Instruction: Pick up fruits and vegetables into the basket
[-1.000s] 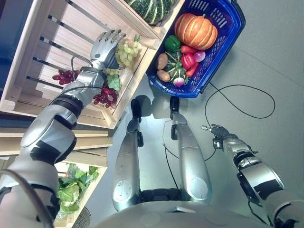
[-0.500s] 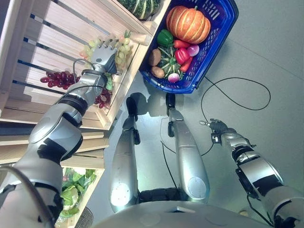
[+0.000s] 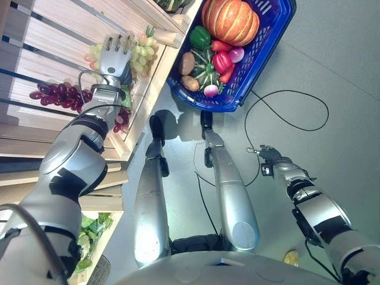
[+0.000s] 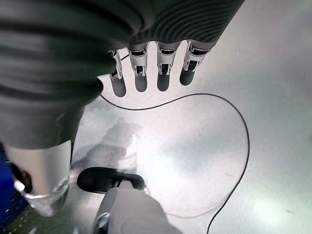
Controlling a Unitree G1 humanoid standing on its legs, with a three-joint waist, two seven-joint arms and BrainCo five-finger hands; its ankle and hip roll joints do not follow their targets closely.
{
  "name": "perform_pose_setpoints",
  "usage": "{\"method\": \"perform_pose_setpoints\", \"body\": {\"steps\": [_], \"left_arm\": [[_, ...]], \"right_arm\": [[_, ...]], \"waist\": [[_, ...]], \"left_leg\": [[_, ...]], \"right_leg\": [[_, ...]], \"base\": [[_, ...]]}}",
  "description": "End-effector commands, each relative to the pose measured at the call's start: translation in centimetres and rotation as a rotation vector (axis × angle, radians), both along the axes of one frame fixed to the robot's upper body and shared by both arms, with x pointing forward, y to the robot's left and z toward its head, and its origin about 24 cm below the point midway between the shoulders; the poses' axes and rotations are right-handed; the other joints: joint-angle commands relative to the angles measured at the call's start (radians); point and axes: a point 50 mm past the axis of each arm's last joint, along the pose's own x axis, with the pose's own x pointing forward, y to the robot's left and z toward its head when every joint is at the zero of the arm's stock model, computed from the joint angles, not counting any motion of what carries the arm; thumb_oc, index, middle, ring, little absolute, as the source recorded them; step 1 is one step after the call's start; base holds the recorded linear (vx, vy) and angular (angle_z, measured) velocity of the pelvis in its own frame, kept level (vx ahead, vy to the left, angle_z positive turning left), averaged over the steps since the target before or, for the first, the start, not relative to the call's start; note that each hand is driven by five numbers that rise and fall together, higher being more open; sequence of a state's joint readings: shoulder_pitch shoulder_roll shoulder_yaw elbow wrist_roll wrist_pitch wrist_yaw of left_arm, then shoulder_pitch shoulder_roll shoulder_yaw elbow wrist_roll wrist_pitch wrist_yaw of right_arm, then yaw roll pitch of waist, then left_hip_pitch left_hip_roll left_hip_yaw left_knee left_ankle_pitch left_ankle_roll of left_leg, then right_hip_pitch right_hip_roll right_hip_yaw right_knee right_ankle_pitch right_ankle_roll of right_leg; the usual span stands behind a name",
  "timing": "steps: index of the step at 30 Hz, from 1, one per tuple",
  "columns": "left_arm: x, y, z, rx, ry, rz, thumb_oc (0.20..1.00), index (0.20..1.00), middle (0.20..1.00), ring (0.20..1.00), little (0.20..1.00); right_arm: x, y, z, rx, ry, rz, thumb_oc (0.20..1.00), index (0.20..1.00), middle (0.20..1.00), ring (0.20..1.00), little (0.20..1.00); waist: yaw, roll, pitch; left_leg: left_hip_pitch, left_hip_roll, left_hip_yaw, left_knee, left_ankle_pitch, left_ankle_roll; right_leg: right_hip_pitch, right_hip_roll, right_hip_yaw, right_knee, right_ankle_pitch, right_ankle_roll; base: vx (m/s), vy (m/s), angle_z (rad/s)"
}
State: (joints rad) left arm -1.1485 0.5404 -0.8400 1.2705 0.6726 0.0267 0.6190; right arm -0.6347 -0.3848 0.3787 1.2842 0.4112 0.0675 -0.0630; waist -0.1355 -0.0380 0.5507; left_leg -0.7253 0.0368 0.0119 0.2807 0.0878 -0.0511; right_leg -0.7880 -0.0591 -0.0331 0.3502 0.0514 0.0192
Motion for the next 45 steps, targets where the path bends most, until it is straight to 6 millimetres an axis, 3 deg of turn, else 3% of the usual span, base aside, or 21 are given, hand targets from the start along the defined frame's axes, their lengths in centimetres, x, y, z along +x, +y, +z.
{"method": "perform_pose_setpoints", "body": {"steps": [1,21,22,41,42,43,45], "left_arm": [[-1.0,2.7,-2.2,0.027,0.051,0.144,1.0,1.0,1.0,1.0,1.0],[-1.2,3.1,-3.1,0.134,0.113,0.191,1.0,1.0,1.0,1.0,1.0],[-1.2,3.1,-3.2,0.134,0.123,0.198,0.2,0.2,0.2,0.2,0.2],[-1.5,3.4,-4.4,0.102,0.181,0.227,0.2,0.2,0.2,0.2,0.2],[-1.5,3.4,-4.4,0.093,0.177,0.222,0.536,0.536,0.536,0.536,0.536],[-1.5,3.4,-4.3,0.08,0.184,0.22,1.0,1.0,1.0,1.0,1.0],[-1.4,3.2,-4.5,0.053,0.193,0.206,1.0,1.0,1.0,1.0,1.0]], "right_arm": [[-1.6,-0.2,-1.5,-0.004,0.048,-0.017,1.0,1.0,1.0,1.0,1.0],[-0.6,0.1,-0.7,0.004,0.018,-0.014,1.0,1.0,1.0,1.0,1.0],[-0.7,0.1,-0.7,0.005,0.018,-0.012,1.0,1.0,1.0,1.0,1.0],[-0.4,0.0,-0.4,0.0,0.006,-0.018,1.0,1.0,1.0,1.0,1.0],[-0.5,0.0,-0.5,-0.001,0.007,-0.019,1.0,1.0,1.0,1.0,1.0],[-0.5,-0.1,-0.5,-0.001,0.007,-0.02,1.0,1.0,1.0,1.0,1.0],[-0.5,-0.2,-0.4,0.001,0.006,-0.021,1.0,1.0,1.0,1.0,1.0]], "waist": [[0.021,-0.015,-0.031],[0.027,-0.027,-0.031],[0.027,-0.028,-0.031],[0.03,-0.02,-0.031],[0.031,-0.019,-0.031],[0.031,-0.019,-0.031],[0.031,-0.02,-0.031]], "left_leg": [[-0.032,-0.025,-0.029,0.095,-0.073,0.005],[-0.068,-0.024,-0.044,0.096,-0.069,0.0],[-0.069,-0.024,-0.044,0.096,-0.069,0.0],[-0.071,-0.025,-0.041,0.086,-0.063,-0.003],[-0.069,-0.026,-0.041,0.085,-0.063,-0.002],[-0.069,-0.026,-0.041,0.086,-0.063,-0.002],[-0.068,-0.026,-0.041,0.084,-0.062,-0.002]], "right_leg": [[-0.004,0.064,0.033,0.062,-0.044,0.034],[-0.031,0.071,0.035,0.053,-0.033,0.037],[-0.031,0.071,0.035,0.053,-0.033,0.038],[-0.032,0.066,0.032,0.041,-0.029,0.039],[-0.029,0.066,0.031,0.041,-0.03,0.038],[-0.029,0.065,0.032,0.041,-0.03,0.038],[-0.028,0.067,0.032,0.04,-0.03,0.038]], "base": [[0.0,0.0,0.0],[0.0,0.0,0.0],[0.0,0.0,0.0],[0.0,0.001,0.0],[0.0,0.0,0.0],[0.0,0.0,0.0],[0.0,0.0,0.0]]}}
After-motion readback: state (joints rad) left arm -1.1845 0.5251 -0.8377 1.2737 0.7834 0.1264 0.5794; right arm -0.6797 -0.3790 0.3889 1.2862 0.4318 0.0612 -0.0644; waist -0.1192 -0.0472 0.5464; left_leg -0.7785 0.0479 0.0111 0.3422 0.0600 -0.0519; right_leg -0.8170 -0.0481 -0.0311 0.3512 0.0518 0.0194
